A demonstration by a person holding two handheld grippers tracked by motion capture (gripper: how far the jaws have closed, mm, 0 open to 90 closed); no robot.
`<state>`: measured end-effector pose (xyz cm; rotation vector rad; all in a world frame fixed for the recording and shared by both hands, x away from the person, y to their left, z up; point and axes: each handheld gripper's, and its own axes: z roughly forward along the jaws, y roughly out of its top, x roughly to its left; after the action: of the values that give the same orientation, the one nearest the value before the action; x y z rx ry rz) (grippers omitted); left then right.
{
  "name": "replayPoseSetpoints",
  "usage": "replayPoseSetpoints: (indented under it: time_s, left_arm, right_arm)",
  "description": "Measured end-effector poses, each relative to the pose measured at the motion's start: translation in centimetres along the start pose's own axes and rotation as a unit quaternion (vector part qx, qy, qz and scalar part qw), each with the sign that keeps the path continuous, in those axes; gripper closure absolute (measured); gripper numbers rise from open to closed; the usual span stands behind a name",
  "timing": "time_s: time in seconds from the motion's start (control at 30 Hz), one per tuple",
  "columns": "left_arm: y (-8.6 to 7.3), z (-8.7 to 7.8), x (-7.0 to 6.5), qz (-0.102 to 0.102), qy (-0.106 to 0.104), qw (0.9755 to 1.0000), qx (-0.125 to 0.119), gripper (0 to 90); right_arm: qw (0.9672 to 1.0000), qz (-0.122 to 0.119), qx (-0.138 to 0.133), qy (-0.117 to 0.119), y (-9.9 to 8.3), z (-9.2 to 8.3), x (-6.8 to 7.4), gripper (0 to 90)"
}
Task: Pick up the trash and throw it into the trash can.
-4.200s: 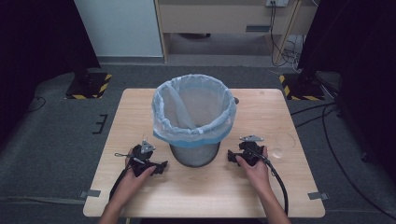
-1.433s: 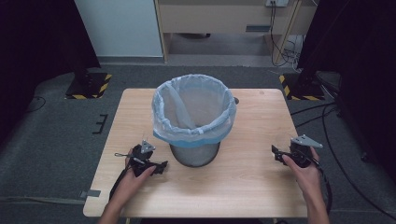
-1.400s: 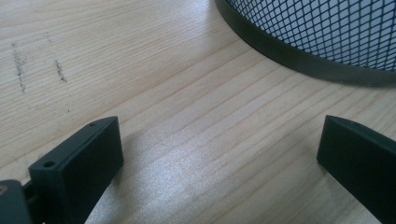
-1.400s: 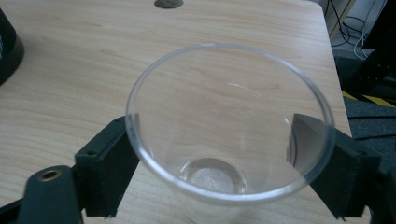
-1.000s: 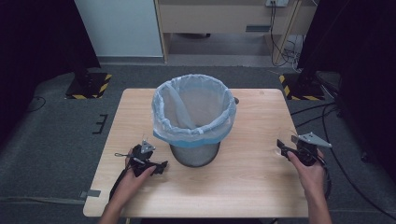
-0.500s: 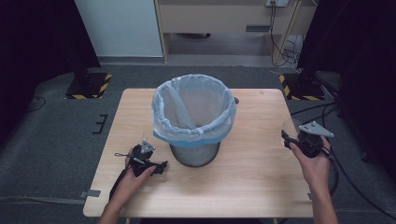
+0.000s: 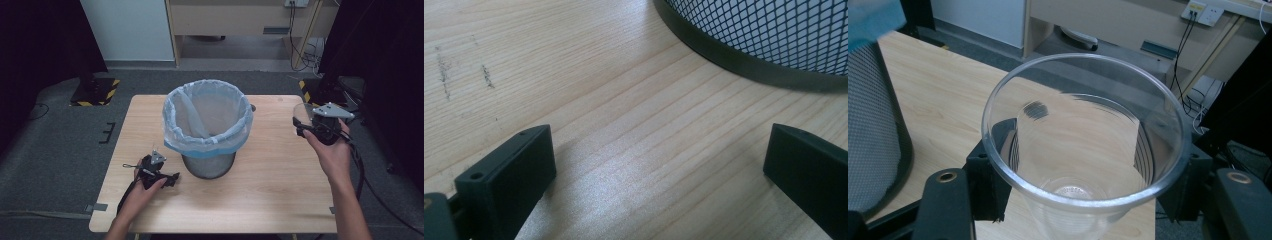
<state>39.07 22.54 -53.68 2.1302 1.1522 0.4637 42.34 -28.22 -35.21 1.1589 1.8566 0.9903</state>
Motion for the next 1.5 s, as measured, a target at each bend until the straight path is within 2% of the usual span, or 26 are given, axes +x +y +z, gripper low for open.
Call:
replayPoseSetpoints:
  time_s: [0.03,0.13,0.43,0.77,0.8,0.87,1.13,1.5]
  left_arm:
    - [0.0,0.0,0.0,0.0,0.0,1.0,0.0,0.0]
    - [0.0,0.0,0.0,0.0,0.0,1.0,0.0,0.0]
    - [0.0,0.0,0.0,0.0,0.0,1.0,0.0,0.0]
    - [0.0,0.0,0.0,0.0,0.0,1.0,0.0,0.0]
    - [0.0,0.0,0.0,0.0,0.0,1.0,0.0,0.0]
    - [0.0,0.0,0.0,0.0,0.0,1.0,0.0,0.0]
    - [0.0,0.0,0.0,-0.001,0.0,1.0,-0.001,0.0]
    - [0.0,0.0,0.0,-0.001,0.0,1.0,-0.001,0.0]
  right_arm:
    - [1.0,0.0,0.0,0.0,0.0,0.0,0.0,34.3]
    - [1.0,-0.003,-0.003,0.008,1.7,0.0,0.5,34.2]
    - [0.9996,0.0,-0.007,0.027,4.8,0.6,1.5,33.9]
    - [0.9994,0.0,-0.017,0.032,8.2,0.8,2.1,33.8]
    - [0.999,0.004,-0.022,0.039,8.9,0.9,2.3,33.6]
    - [0.9985,0.004,-0.028,0.047,9.4,0.8,2.7,33.2]
    - [0.9982,-0.005,-0.03,0.052,11.5,1.0,4.1,33.3]
    - [0.9967,0.001,-0.042,0.069,14.2,0.9,4.9,33.7]
